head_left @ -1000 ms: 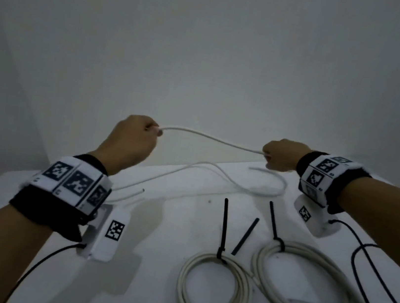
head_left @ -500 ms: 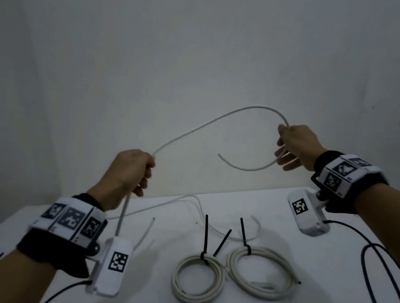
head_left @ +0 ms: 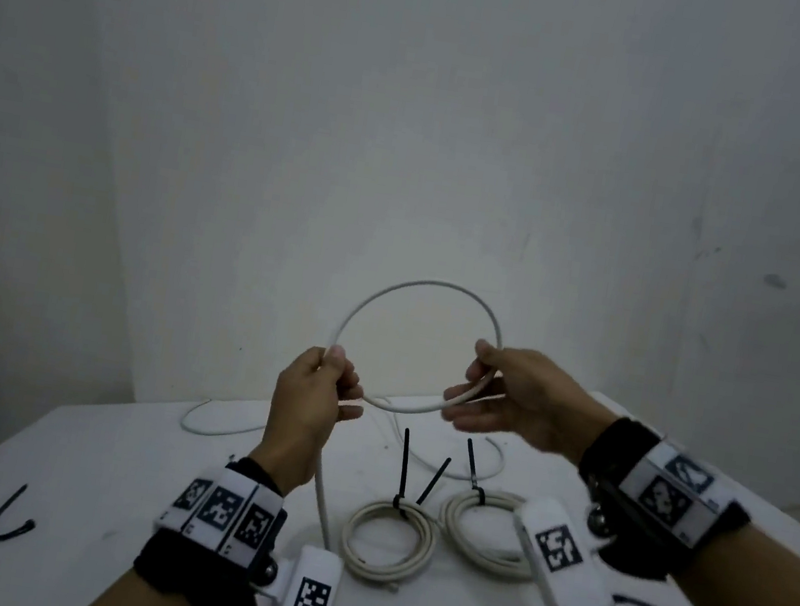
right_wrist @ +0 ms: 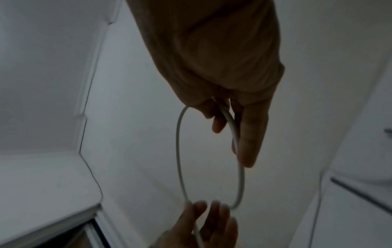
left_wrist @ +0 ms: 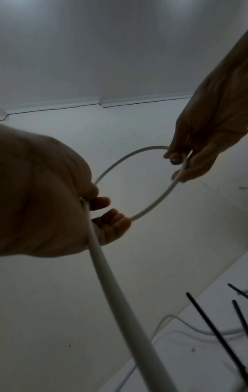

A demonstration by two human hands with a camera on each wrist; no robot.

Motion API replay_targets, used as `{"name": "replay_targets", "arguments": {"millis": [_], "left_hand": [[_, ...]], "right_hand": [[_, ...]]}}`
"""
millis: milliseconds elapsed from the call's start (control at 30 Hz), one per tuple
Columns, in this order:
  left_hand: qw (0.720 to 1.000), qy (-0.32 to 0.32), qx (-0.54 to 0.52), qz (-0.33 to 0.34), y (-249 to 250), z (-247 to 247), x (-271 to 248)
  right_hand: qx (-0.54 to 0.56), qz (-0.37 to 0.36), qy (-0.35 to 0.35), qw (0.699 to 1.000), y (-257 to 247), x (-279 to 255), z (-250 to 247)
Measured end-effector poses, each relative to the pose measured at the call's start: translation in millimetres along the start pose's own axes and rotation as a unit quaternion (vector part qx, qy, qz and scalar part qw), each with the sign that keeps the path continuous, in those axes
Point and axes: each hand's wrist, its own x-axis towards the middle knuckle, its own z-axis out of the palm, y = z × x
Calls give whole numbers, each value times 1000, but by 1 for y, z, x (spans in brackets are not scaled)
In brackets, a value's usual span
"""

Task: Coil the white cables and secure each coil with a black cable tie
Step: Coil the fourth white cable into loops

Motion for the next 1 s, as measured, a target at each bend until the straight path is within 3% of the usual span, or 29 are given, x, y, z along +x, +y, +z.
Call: {"name": "replay_targets", "arguments": {"millis": [67, 167, 300, 400, 533, 633, 700, 867, 1000], "left_hand": [[997, 58, 20, 42, -5, -2, -4], [994, 82, 30, 59, -8, -4, -11], [997, 66, -26, 26, -3, -15, -16], [1000, 15, -3, -2, -5, -32, -14], [994, -85, 56, -42, -10, -49, -14], [985, -132, 108, -38, -10, -50, -15], [975, -146, 169, 4, -12, -47, -14], [941, -142, 290, 104, -14, -39, -16], [941, -152, 292, 77, -15, -40, -18]], "right_hand": [[89, 20, -14, 996, 19, -5, 16], [166, 27, -39, 985, 44, -13, 41], [120, 63, -110, 985, 73, -22, 62], [37, 51, -150, 987, 72, -23, 55], [118, -35, -149, 981, 32, -11, 31], [-43, -94, -166, 981, 13, -4, 32], [-137, -88, -168, 972, 11, 3, 42], [-148, 60, -241, 957, 19, 17, 62], [-190, 37, -236, 952, 32, 19, 67]]}}
